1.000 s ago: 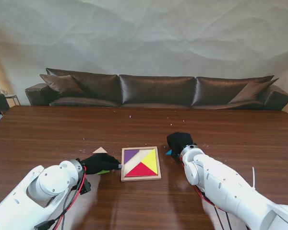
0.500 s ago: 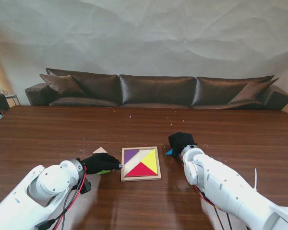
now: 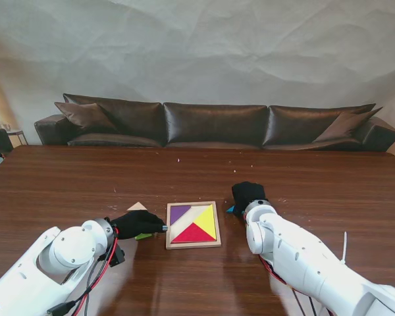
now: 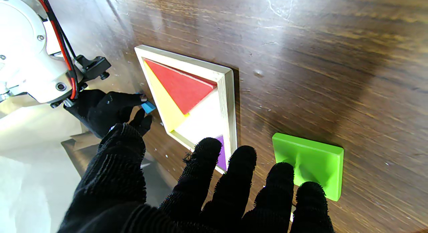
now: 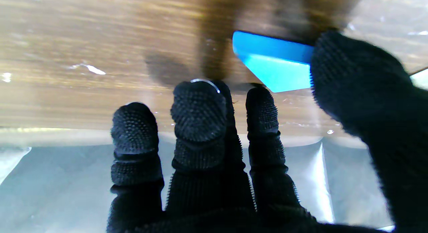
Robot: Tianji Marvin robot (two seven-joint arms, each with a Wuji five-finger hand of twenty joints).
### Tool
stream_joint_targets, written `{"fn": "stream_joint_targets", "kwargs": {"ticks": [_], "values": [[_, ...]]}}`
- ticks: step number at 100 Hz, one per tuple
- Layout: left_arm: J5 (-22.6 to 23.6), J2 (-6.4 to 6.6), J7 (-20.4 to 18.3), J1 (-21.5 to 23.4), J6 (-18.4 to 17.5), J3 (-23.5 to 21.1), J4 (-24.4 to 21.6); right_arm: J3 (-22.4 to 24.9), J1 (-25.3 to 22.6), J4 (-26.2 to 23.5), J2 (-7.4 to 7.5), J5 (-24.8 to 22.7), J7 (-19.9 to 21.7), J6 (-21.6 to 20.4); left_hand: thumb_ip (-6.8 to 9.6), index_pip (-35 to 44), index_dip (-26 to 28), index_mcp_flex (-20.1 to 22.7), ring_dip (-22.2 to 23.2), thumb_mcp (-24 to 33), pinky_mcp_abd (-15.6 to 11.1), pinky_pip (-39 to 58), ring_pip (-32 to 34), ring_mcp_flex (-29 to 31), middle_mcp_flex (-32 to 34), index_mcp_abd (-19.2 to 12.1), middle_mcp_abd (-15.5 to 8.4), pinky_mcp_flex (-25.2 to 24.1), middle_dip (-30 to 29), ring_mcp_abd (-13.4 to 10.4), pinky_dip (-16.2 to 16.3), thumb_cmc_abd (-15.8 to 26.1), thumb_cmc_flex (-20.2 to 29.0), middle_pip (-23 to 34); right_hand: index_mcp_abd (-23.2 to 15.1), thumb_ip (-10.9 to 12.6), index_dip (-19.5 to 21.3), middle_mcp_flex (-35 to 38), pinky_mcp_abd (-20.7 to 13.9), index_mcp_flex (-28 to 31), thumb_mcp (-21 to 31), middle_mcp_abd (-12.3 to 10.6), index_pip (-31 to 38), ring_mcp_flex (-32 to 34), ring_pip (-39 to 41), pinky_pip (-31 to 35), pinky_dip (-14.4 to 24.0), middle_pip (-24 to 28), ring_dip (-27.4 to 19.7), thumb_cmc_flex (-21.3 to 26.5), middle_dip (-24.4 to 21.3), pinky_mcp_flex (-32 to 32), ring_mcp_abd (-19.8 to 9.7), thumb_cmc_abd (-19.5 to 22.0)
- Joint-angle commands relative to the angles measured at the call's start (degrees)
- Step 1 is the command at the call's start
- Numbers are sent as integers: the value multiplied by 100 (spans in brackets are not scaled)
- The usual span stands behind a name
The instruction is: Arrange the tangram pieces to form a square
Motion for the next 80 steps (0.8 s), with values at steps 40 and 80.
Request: {"fn": "stream_joint_targets", "kwargs": {"ticks": [40, 80], "values": [[59, 4, -151, -6, -20, 26, -1, -50, -328, 175, -43, 64, 115, 0, 175, 15, 20, 34, 73, -47, 84, 82, 79, 135, 58, 6, 50, 14, 56, 78, 64, 198, 133, 42, -197, 23, -237, 204, 254, 461, -49, -124, 13, 197, 118, 290, 109, -223, -2, 427, -277, 638, 16, 47], [68, 3, -142, 0, -35, 23, 0, -82, -329, 209, -53, 52, 65, -79, 173, 16, 20, 38, 75, -42, 82, 83, 80, 136, 62, 7, 48, 16, 56, 73, 64, 200, 125, 43, -183, -847, -142, 147, 169, 770, -57, -111, 1029, 141, 18, 261, 47, -251, -37, 987, -267, 651, -24, -109]]}}
